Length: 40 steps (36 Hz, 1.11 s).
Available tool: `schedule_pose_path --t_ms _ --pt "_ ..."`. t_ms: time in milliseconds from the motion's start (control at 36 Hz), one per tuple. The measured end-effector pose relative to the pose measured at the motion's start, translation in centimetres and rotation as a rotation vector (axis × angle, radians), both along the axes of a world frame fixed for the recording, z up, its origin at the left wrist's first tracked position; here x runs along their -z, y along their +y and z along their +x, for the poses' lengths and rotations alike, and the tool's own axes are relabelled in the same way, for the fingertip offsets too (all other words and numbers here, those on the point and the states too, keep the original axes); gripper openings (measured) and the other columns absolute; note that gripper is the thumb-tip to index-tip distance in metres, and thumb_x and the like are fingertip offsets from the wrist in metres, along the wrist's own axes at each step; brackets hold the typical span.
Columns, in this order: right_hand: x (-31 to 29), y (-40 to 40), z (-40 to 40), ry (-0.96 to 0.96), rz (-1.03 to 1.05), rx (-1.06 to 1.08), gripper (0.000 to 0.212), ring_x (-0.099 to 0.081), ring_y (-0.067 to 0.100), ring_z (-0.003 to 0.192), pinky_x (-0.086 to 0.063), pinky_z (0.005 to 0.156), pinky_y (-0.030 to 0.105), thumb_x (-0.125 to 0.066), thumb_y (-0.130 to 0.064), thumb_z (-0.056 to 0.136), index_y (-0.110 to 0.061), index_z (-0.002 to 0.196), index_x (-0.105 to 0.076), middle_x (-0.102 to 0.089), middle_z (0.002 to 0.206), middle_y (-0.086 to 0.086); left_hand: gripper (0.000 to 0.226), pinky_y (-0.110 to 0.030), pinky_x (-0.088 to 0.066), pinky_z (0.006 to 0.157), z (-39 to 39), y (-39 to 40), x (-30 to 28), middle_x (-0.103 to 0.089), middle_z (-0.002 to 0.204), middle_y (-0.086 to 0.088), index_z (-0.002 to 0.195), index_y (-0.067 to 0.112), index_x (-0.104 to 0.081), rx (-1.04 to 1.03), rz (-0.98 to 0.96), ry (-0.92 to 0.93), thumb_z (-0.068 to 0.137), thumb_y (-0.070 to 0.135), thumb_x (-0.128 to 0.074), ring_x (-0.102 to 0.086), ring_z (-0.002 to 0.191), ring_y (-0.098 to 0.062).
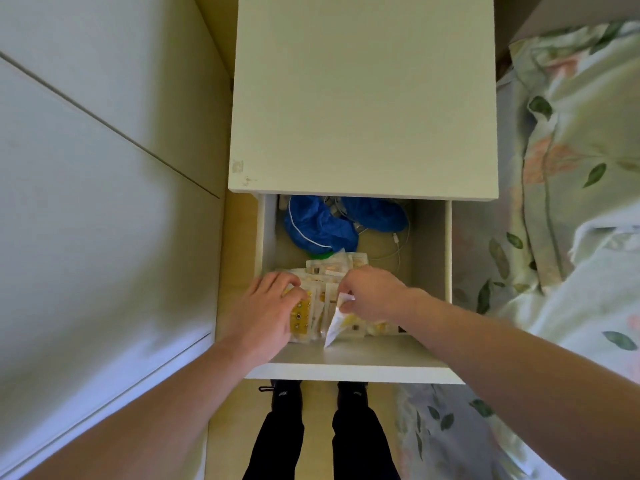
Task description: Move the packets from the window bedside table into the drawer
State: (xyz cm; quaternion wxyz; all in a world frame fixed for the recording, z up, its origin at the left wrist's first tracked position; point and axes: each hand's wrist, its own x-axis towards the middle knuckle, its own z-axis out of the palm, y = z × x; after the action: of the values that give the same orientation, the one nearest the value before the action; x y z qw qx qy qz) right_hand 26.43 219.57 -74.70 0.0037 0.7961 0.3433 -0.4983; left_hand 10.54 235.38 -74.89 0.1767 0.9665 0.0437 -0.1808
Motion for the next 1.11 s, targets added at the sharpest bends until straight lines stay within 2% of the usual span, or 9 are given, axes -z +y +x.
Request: schedule_pose_path --t_ms 194,389,472,528,611,806,889,972,1111 --pt "3.1 2.9 -2.4 -0.069 0.068 0.262 0.045 -0.061 0.024 0.116 -0.053 0.096 0.037 -0.074 -0.027 0.088 -0.030 0.131 -0.064 -0.065 0.128 -0.001 0.044 -0.038 -0.047 0.100 -0.4 0.1 0.1 -0.056 0.123 0.003 0.118 0.024 -0.068 -0.002 0.009 -0.038 0.076 0.013 -0.071 -0.050 0.118 -0.019" --pt "2.6 -0.5 -1.1 -0.109 0.164 0.523 0.052 -0.062 0.016 0.109 -0.057 0.088 0.031 -0.079 -0.015 0.083 -0.036 0.128 -0.063 -0.062 0.131 -0.006 0.050 -0.036 -0.044 0.102 0.2 -0.6 0.2 -0.056 0.125 0.006 0.117 0.028 -0.067 -0.050 -0.024 -0.041 0.071 0.012 -0.079 -0.048 0.119 -0.017" --pt "2.7 -3.3 -0.4 -0.162 0.092 0.534 0.056 -0.056 0.018 0.117 -0.052 0.092 0.031 -0.078 -0.016 0.083 -0.035 0.132 -0.060 -0.057 0.135 -0.005 0.048 -0.035 -0.043 0.102 0.3 -0.9 0.3 -0.056 0.124 0.007 0.116 0.029 -0.067 -0.065 -0.038 -0.049 0.072 0.012 -0.077 -0.049 0.118 -0.016" --pt "3.2 -4.7 -0.4 -0.110 0.002 0.561 0.057 -0.058 0.016 0.109 -0.054 0.088 0.029 -0.077 -0.016 0.084 -0.034 0.135 -0.058 -0.059 0.131 -0.003 0.048 -0.035 -0.043 0.101 0.4 -1.0 0.4 -0.055 0.123 0.007 0.115 0.029 -0.067 -0.067 -0.044 -0.046 0.071 0.012 -0.077 -0.049 0.118 -0.016" --pt "4.2 -6.0 -1.0 0.025 -0.077 0.596 0.048 -0.062 0.008 0.090 -0.055 0.075 0.022 -0.074 -0.019 0.088 -0.032 0.132 -0.059 -0.064 0.113 -0.007 0.047 -0.037 -0.042 0.105 0.4 -1.0 0.5 -0.054 0.124 0.007 0.116 0.029 -0.066 -0.074 -0.057 -0.041 0.073 0.012 -0.076 -0.049 0.119 -0.016" --pt "5.5 -7.2 -2.3 -0.014 -0.072 0.565 0.017 -0.065 0.010 0.091 -0.061 0.084 0.033 -0.065 -0.022 0.095 -0.034 0.106 -0.071 -0.068 0.105 -0.007 0.046 -0.038 -0.039 0.108 0.2 -0.2 0.6 -0.052 0.125 0.007 0.116 0.028 -0.065 -0.043 -0.044 -0.036 0.074 0.010 -0.073 -0.046 0.118 -0.016" --pt "5.0 -7.6 -2.1 -0.015 -0.045 0.571 0.015 -0.064 0.011 0.090 -0.059 0.083 0.030 -0.062 -0.022 0.097 -0.031 0.102 -0.074 -0.068 0.103 -0.006 0.048 -0.039 -0.038 0.109 0.2 0.0 0.7 -0.053 0.124 0.007 0.117 0.028 -0.065 -0.019 -0.024 -0.021 0.074 0.009 -0.072 -0.045 0.119 -0.015" --pt "4.6 -8.0 -1.6 0.010 -0.035 0.645 0.020 -0.065 0.012 0.090 -0.058 0.079 0.029 -0.059 -0.019 0.098 -0.029 0.110 -0.072 -0.068 0.103 -0.006 0.049 -0.038 -0.041 0.106 0.4 -0.2 0.6 -0.054 0.124 0.007 0.116 0.028 -0.066 -0.030 -0.024 -0.020 0.072 0.007 -0.073 -0.045 0.117 -0.015" --pt "4.1 -7.7 -1.5 0.138 -0.044 0.865 0.013 -0.063 0.011 0.088 -0.048 0.061 0.020 -0.065 -0.016 0.094 -0.024 0.103 -0.062 -0.067 0.103 -0.001 0.051 -0.040 -0.044 0.104 0.7 -0.7 0.5 -0.055 0.123 0.006 0.117 0.027 -0.066 -0.059 -0.035 -0.028 0.071 0.006 -0.074 -0.049 0.116 -0.016"
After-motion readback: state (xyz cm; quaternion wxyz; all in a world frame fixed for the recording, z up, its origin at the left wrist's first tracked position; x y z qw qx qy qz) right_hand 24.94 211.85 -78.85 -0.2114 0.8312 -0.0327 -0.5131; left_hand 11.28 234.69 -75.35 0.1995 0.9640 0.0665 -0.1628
